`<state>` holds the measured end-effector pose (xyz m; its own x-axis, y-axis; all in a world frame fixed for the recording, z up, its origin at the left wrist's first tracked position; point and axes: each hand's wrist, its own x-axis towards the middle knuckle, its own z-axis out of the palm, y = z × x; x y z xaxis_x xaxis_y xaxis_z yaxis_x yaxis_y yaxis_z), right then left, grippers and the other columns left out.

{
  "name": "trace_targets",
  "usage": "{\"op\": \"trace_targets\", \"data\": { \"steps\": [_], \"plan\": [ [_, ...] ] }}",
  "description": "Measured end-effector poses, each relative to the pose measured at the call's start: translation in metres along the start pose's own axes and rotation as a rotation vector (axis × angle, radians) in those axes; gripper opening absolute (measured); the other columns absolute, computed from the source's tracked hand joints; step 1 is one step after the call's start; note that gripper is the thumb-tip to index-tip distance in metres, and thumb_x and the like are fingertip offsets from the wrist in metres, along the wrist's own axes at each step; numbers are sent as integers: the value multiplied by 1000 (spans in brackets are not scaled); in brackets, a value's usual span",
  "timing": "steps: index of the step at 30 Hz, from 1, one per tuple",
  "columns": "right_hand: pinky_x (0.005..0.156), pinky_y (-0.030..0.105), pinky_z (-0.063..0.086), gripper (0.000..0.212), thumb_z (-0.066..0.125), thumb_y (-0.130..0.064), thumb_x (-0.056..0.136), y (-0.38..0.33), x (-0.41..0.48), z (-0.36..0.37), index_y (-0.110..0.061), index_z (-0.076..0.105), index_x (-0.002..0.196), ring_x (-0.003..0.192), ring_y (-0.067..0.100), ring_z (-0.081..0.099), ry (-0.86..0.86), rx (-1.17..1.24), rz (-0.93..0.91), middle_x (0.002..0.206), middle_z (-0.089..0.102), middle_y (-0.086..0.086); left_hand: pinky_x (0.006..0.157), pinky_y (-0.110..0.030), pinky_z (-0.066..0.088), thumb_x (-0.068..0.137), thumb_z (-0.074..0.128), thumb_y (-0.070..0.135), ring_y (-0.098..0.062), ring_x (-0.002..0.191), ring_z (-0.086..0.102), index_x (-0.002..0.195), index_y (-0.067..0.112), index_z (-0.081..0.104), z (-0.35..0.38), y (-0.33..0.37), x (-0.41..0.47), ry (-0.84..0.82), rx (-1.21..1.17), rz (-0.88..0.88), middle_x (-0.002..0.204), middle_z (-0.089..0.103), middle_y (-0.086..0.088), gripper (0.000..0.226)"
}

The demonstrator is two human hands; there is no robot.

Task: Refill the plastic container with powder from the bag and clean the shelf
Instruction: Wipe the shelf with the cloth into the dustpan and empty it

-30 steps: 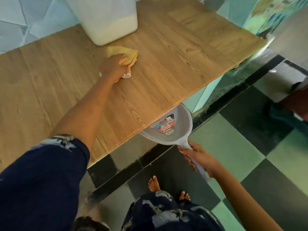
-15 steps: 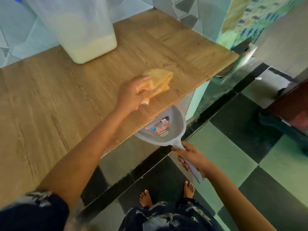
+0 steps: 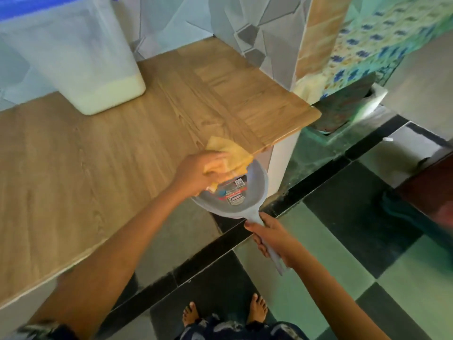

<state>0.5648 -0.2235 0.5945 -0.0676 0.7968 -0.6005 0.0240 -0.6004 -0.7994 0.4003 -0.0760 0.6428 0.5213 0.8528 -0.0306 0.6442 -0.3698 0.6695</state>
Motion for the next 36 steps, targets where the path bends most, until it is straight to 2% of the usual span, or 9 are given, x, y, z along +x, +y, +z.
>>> {"op": "trace_targets", "data": {
  "steps": [2,5,9,13,20,27,30,33,36],
  "plan": [
    [41,14,42,4,54,-20,92,-2,-1,-18,-22,52,95,43,5,45,-2,16,6,60,50,-1,91,-19,43,64,55,40,-7,112,56,123,18,61,10,24,5,1,-44,88,123,61,5,63],
    [41,13,42,6,55,-21,92,-5,1,-41,-19,52,97,43,4,45,9,7,16,62,50,1,89,-11,41,71,59,17,-12,114,56,123,14,60,-8,20,58,195,-83,64,123,60,2,53],
    [41,14,42,5,55,-22,92,-8,6,-62,-20,52,96,41,3,45,4,23,13,60,50,0,101,-24,36,81,63,29,-22,124,52,127,15,56,-51,-28,131,386,138,-222,134,57,-7,49],
    [40,13,41,6,55,-22,92,-10,13,-77,-20,52,97,38,2,44,-5,26,16,58,51,-1,104,-32,35,87,54,30,-26,129,47,131,23,52,-53,-56,170,299,349,-389,141,51,-2,44],
    [42,15,43,6,55,-22,92,-11,26,-91,-26,53,96,43,6,45,5,34,17,60,52,-1,88,-21,42,78,64,12,-21,120,54,128,26,56,21,22,198,74,210,-63,137,54,-1,53],
    [40,15,41,5,54,-19,92,-13,21,-84,-22,53,96,41,6,44,-21,37,-13,54,51,-3,101,-22,39,76,53,23,-10,123,51,122,24,62,52,55,87,-146,111,320,128,60,2,47],
    [42,15,43,7,54,-21,92,-11,19,-78,-24,54,98,41,4,46,-15,35,-11,57,53,-2,94,-11,40,69,52,10,-9,113,56,119,21,63,15,30,68,70,10,196,119,62,6,52],
    [43,15,44,7,54,-22,92,-9,17,-70,-24,53,99,44,5,47,-11,27,-6,60,53,0,94,-23,42,76,65,16,-17,115,58,119,22,64,-21,-13,74,262,113,-28,125,62,-3,43],
    [43,15,45,10,55,-23,92,-9,15,-60,-22,54,102,44,5,47,-3,16,-8,60,54,0,101,-36,44,79,65,14,-24,118,56,121,30,61,-14,-30,71,232,211,-158,132,58,-2,45]
  ]
}}
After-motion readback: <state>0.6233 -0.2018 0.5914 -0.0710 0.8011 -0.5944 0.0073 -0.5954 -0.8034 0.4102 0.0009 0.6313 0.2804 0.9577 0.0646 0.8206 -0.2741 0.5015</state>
